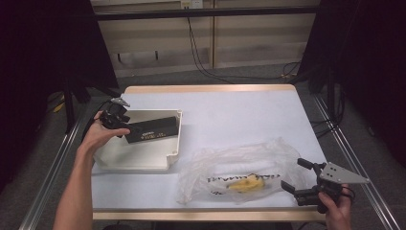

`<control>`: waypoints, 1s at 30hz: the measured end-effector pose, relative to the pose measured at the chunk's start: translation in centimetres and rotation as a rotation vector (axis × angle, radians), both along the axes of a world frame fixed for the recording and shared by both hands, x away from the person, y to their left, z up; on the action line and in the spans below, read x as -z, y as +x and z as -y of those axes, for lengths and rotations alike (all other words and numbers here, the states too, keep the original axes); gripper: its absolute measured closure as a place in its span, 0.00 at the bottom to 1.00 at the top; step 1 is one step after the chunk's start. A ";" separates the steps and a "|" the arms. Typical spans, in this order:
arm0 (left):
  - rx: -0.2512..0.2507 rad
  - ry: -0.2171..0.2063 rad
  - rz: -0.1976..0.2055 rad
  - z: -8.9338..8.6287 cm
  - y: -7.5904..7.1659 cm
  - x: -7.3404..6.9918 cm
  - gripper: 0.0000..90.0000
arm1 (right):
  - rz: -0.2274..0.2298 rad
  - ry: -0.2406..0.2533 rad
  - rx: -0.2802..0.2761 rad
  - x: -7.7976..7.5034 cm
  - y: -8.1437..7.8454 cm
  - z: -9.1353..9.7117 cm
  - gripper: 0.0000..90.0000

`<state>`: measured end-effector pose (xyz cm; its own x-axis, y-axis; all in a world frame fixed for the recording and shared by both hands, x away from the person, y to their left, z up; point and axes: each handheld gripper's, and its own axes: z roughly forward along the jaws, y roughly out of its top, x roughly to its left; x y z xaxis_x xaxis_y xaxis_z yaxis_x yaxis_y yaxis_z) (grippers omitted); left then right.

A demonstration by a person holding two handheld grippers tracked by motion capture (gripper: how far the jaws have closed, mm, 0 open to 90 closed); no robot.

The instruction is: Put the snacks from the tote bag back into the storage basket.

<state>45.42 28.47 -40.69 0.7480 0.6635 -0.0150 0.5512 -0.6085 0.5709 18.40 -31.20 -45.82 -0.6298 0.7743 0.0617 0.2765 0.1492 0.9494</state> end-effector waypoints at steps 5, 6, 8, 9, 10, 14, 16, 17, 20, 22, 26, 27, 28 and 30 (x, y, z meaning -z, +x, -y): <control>-0.019 -0.044 0.030 -0.1 -1.4 -0.2 0.41 | 0.003 -0.004 0.000 0.0 0.0 0.0 0.01; -0.036 -0.048 0.050 -0.4 -2.0 -0.1 0.44 | 0.002 -0.004 0.005 0.0 -0.1 0.1 0.01; -0.040 -0.083 0.078 -0.7 -2.8 -0.2 0.59 | 0.003 0.000 0.010 0.0 -0.1 0.0 0.01; -0.033 -0.083 0.080 -0.9 -3.1 -0.3 0.61 | -0.001 -0.002 0.006 0.0 -0.1 0.1 0.01; -0.025 -0.071 0.082 -0.9 -3.5 -0.4 0.68 | 0.003 -0.006 0.001 0.0 -0.1 0.1 0.01; -0.002 -0.088 0.141 -0.5 -5.5 -1.0 0.89 | -0.003 -0.006 -0.007 -0.1 0.0 0.0 0.01; 0.011 -0.077 0.125 -0.4 -6.2 -0.6 0.97 | 0.005 -0.002 0.000 -0.1 0.0 0.0 0.01; 0.004 -0.085 0.125 -0.5 -6.4 -0.3 0.99 | 0.001 -0.004 -0.009 -0.1 0.0 0.0 0.01; -0.045 -0.082 0.133 -0.8 -6.9 0.7 1.00 | 0.003 -0.004 -0.003 0.0 0.0 0.0 0.01; -0.076 -0.103 0.109 -1.1 -7.0 1.3 1.00 | 0.003 -0.003 -0.004 0.0 0.1 -0.1 0.01; -0.096 -0.045 0.088 -1.1 -6.7 2.5 1.00 | 0.002 0.000 -0.001 0.0 0.1 -0.1 0.01; -0.105 -0.042 0.083 -1.1 -6.5 2.7 1.00 | -0.004 -0.003 -0.009 0.0 0.2 -0.1 0.01; -0.108 -0.038 0.076 -1.2 -6.4 2.9 1.00 | -0.002 -0.004 -0.004 0.0 0.1 -0.2 0.01; -0.133 -0.033 0.068 -1.1 -6.1 3.4 1.00 | 0.005 -0.002 -0.003 0.0 0.1 -0.2 0.01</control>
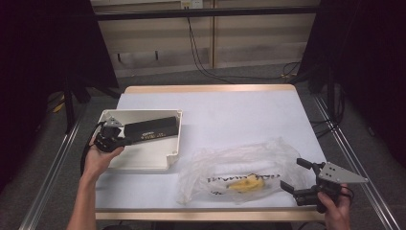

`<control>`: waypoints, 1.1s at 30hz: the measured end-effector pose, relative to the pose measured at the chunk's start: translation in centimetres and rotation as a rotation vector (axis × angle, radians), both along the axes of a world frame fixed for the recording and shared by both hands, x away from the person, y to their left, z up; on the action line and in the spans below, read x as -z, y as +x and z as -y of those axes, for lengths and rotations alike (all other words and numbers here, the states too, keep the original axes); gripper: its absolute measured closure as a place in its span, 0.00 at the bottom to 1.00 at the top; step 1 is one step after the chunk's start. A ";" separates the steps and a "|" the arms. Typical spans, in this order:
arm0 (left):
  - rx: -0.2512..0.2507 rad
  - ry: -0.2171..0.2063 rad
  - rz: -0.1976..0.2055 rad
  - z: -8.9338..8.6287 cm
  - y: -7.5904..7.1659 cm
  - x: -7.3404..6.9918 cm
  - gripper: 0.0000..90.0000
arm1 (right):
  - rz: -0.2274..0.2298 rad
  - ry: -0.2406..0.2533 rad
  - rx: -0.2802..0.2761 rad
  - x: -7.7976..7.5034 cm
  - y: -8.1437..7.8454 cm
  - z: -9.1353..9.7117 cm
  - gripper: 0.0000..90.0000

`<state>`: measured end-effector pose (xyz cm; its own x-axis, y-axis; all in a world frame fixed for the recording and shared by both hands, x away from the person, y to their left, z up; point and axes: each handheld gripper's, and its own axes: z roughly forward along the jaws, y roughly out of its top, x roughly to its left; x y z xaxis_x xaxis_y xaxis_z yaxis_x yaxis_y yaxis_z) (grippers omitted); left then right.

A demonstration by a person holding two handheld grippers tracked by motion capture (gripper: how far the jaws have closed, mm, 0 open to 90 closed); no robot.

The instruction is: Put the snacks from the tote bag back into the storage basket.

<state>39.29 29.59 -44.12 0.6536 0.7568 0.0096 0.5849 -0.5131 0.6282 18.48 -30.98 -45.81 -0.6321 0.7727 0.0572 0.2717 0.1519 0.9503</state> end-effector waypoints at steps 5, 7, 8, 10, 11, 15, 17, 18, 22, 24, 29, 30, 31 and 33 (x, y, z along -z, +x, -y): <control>-0.022 0.025 -0.014 0.0 0.5 0.7 1.00 | 0.000 -0.002 0.002 0.0 0.0 0.2 0.01; -0.035 0.032 -0.020 0.1 0.5 0.9 1.00 | -0.002 0.001 0.002 0.0 0.0 0.2 0.00; -0.049 0.014 -0.019 0.2 0.5 1.0 1.00 | -0.004 0.002 0.002 0.0 0.0 0.2 0.00; -0.074 0.034 -0.021 0.4 0.7 1.1 1.00 | -0.006 -0.001 -0.007 0.0 0.1 0.1 0.00; -0.074 0.035 -0.024 0.3 0.8 1.1 1.00 | -0.007 0.001 -0.004 0.1 0.1 0.1 0.00; -0.102 0.038 -0.027 0.4 1.1 1.1 1.00 | -0.006 0.000 -0.011 0.1 0.2 -0.1 0.00; -0.107 0.043 -0.027 0.5 1.2 1.1 1.00 | -0.010 0.003 -0.016 0.1 0.2 -0.1 0.00; -0.109 0.034 -0.027 0.6 1.2 1.1 1.00 | -0.009 0.002 -0.020 0.1 0.3 -0.1 0.00; -0.106 0.018 -0.022 1.1 1.2 1.2 1.00 | -0.007 0.000 -0.024 0.1 0.4 0.0 0.00; -0.100 0.017 -0.017 1.4 1.2 1.2 1.00 | -0.009 0.004 -0.024 0.1 0.4 0.0 0.00; -0.063 0.011 -0.023 2.2 1.3 1.3 1.00 | -0.005 -0.002 -0.014 0.2 0.3 0.2 0.00; -0.050 -0.009 -0.032 2.3 1.2 1.3 1.00 | -0.008 -0.001 -0.015 0.2 0.3 0.3 0.00; -0.035 -0.025 -0.025 2.5 1.2 1.2 1.00 | -0.006 0.001 -0.012 0.2 0.3 0.3 0.00; -0.032 -0.012 -0.016 3.3 1.3 1.2 1.00 | -0.011 0.007 -0.006 0.2 0.4 0.3 0.00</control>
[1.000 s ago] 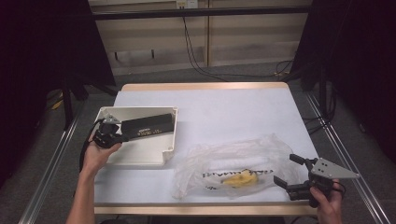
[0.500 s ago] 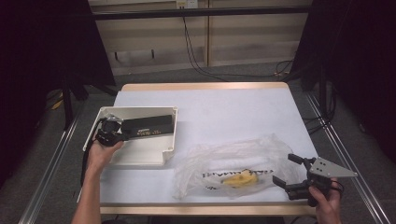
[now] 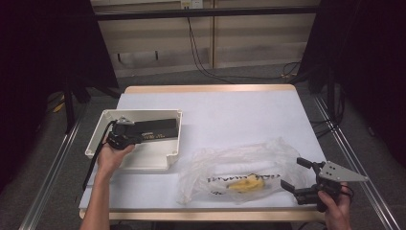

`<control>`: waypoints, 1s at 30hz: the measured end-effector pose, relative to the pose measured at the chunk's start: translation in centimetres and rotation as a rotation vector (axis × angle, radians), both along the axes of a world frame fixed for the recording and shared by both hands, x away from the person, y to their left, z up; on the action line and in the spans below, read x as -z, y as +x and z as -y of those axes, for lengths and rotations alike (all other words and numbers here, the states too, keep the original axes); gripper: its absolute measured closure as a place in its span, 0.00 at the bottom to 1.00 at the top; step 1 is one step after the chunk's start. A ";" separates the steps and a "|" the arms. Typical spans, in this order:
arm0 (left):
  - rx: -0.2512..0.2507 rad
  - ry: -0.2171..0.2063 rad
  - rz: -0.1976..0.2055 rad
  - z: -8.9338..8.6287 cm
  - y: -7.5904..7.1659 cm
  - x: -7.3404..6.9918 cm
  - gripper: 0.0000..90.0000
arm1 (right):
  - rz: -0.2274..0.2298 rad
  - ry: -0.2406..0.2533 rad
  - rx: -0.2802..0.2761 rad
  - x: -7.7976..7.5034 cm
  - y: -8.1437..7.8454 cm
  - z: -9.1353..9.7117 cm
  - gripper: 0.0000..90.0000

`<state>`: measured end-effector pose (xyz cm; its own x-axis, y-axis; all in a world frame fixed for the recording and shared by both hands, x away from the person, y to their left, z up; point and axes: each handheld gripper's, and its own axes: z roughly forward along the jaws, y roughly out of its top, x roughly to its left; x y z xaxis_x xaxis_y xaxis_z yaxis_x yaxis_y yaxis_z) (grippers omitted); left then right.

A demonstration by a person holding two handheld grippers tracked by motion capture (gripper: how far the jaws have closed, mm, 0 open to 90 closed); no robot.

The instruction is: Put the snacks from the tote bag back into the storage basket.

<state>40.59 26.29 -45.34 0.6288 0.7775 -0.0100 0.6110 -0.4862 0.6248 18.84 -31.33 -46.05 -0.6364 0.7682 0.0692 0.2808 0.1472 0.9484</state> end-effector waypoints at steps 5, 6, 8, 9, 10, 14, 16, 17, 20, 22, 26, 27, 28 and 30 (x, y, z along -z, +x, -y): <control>0.006 -0.001 0.004 1.0 0.9 0.2 1.00 | 0.002 -0.005 -0.005 -0.1 0.0 0.0 0.00; 0.009 -0.004 -0.002 1.1 1.0 0.2 1.00 | 0.002 -0.007 -0.002 -0.1 0.0 0.0 0.00; 0.012 0.014 0.002 1.3 1.3 0.3 1.00 | 0.006 -0.003 -0.001 0.0 0.1 0.0 0.00; 0.020 0.025 -0.004 1.3 1.4 0.4 1.00 | 0.004 -0.003 -0.003 -0.1 0.1 0.0 0.00; 0.012 0.015 -0.002 1.4 1.5 0.4 1.00 | 0.004 -0.001 -0.003 -0.1 0.1 0.1 0.00; 0.006 0.006 0.007 1.7 1.9 0.3 1.00 | 0.001 0.000 0.000 0.0 0.2 0.1 0.00; 0.011 0.006 0.009 2.1 2.1 0.3 1.00 | -0.005 -0.002 -0.003 0.0 0.3 0.1 0.00; 0.011 0.003 0.011 2.2 2.2 0.4 1.00 | -0.002 -0.006 -0.011 0.0 0.3 0.1 0.00; -0.003 -0.013 0.007 2.3 2.3 0.6 1.00 | 0.000 -0.005 -0.005 0.0 0.3 -0.1 0.00; -0.007 -0.012 0.015 2.3 2.4 0.7 1.00 | 0.000 -0.009 -0.008 -0.1 0.2 -0.1 0.00; -0.012 -0.033 0.015 2.4 2.4 0.8 1.00 | 0.004 -0.010 -0.004 -0.1 0.0 -0.2 0.01; -0.011 -0.028 0.016 2.4 2.3 0.7 1.00 | 0.007 -0.015 -0.015 -0.2 0.0 -0.2 0.00; 0.003 -0.046 0.014 2.5 2.2 0.8 1.00 | 0.006 -0.011 -0.009 -0.2 0.0 -0.3 0.00; 0.011 -0.037 0.019 2.6 2.1 0.7 1.00 | 0.007 -0.015 -0.017 -0.3 -0.1 -0.3 0.00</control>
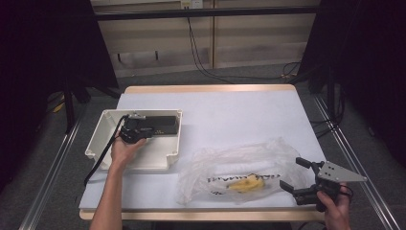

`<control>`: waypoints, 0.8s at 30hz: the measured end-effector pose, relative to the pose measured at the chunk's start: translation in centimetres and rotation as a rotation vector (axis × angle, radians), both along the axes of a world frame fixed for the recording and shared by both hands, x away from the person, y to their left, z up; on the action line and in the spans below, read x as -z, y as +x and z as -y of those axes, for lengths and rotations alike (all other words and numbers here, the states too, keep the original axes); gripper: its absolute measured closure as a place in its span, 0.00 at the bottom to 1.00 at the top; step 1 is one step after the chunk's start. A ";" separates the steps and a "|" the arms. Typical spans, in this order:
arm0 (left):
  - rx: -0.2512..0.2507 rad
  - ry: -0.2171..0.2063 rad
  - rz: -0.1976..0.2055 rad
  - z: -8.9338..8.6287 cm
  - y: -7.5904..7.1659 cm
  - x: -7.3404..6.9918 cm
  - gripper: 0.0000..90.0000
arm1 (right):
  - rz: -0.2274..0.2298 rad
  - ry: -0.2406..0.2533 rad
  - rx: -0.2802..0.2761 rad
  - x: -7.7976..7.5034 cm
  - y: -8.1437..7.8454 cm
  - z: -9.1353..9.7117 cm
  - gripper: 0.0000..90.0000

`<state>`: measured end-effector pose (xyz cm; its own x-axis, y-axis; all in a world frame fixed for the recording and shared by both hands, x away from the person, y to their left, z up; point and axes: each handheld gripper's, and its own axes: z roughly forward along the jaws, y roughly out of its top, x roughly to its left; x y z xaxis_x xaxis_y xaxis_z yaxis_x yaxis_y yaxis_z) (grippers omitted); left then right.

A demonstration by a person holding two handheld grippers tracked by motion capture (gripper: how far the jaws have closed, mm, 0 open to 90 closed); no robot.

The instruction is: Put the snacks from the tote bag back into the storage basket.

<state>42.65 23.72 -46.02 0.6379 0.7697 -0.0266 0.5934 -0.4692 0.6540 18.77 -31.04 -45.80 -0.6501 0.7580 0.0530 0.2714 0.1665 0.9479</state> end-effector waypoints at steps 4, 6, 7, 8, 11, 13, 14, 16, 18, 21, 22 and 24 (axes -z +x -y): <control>0.010 0.001 0.003 0.0 -0.4 -0.2 0.99 | 0.011 0.003 0.008 -0.1 -0.1 -0.2 0.00; 0.024 0.012 0.017 -0.2 -0.7 -0.5 0.99 | 0.010 0.001 0.007 -0.1 -0.1 -0.2 0.00; 0.024 0.007 0.020 -0.2 -0.9 -0.8 0.99 | 0.010 0.001 0.007 -0.1 -0.1 -0.2 0.00; 0.035 -0.007 0.018 -0.3 -1.1 -1.0 0.98 | 0.010 0.003 0.010 -0.1 -0.1 -0.2 0.01; 0.053 0.000 0.037 -0.8 -1.6 -1.6 0.95 | 0.012 -0.004 -0.003 -0.2 -0.1 -0.1 0.01; 0.046 0.002 0.064 -1.1 -2.1 -2.1 0.91 | 0.022 0.003 0.010 -0.2 -0.2 -0.1 0.01; 0.052 -0.005 0.073 -1.3 -2.4 -2.4 0.89 | 0.028 0.006 0.012 -0.2 -0.3 0.0 0.01; 0.061 -0.019 0.091 -1.6 -3.1 -3.0 0.82 | 0.028 0.014 0.016 -0.3 -0.3 0.0 0.01; 0.072 -0.035 0.111 -2.0 -3.7 -3.5 0.77 | 0.027 0.011 0.016 -0.3 -0.4 0.0 0.01; 0.077 -0.031 0.150 -2.6 -4.3 -4.0 0.62 | 0.029 0.009 0.022 -0.4 -0.5 -0.2 0.01; 0.073 -0.028 0.158 -2.9 -4.5 -4.2 0.55 | 0.031 0.006 0.015 -0.4 -0.4 -0.1 0.01; 0.075 -0.039 0.174 -3.4 -4.9 -4.5 0.45 | 0.030 0.005 0.011 -0.4 -0.4 -0.2 0.01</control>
<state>37.77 27.10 -41.49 0.6907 0.7206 0.0607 0.4341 -0.4803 0.7622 18.35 -30.87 -45.40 -0.6432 0.7648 0.0374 0.2445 0.1588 0.9566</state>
